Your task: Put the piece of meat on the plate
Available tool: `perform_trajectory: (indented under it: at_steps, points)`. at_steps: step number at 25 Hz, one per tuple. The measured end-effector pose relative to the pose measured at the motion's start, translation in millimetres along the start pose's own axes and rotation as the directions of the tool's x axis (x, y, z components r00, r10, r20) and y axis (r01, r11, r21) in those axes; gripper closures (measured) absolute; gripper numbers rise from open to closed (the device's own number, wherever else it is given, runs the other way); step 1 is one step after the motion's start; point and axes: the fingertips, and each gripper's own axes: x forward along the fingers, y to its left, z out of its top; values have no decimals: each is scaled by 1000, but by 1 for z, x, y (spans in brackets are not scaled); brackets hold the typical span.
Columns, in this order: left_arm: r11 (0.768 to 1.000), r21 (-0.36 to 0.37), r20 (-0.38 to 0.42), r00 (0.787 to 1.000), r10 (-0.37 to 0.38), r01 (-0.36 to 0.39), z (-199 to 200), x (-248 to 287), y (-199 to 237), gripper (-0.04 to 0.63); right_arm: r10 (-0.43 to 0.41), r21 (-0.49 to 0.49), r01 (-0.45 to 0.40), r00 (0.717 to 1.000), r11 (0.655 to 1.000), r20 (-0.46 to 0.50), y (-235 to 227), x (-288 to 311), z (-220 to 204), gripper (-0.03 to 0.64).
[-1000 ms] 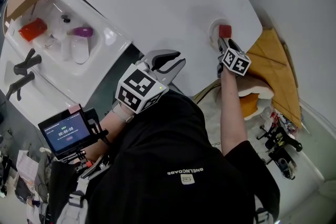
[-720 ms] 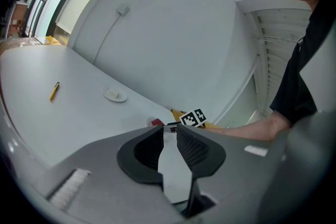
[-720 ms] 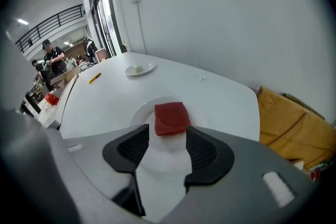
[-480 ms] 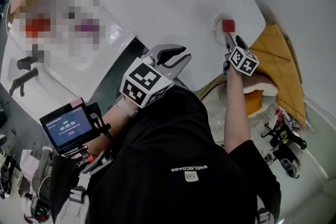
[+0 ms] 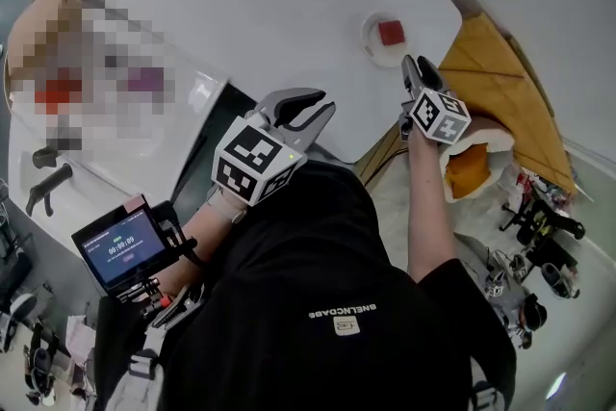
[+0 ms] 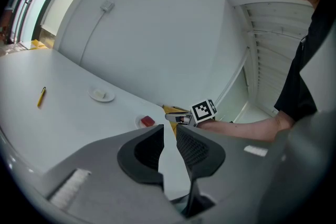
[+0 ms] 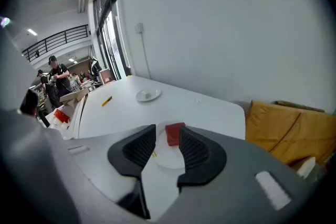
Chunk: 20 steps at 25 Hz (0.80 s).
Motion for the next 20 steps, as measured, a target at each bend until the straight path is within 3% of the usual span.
perform_trajectory:
  at_steps: [9,20]
  points:
    - [993,86,-25,996,-81,83,7,16,-31,508,3,26,-6,993,1000,118,15,-66,12,558]
    - [955,221,-102,978,-181,200,5,28,-74,511,-24,97,-6,954,995,299,43,-156,18,569]
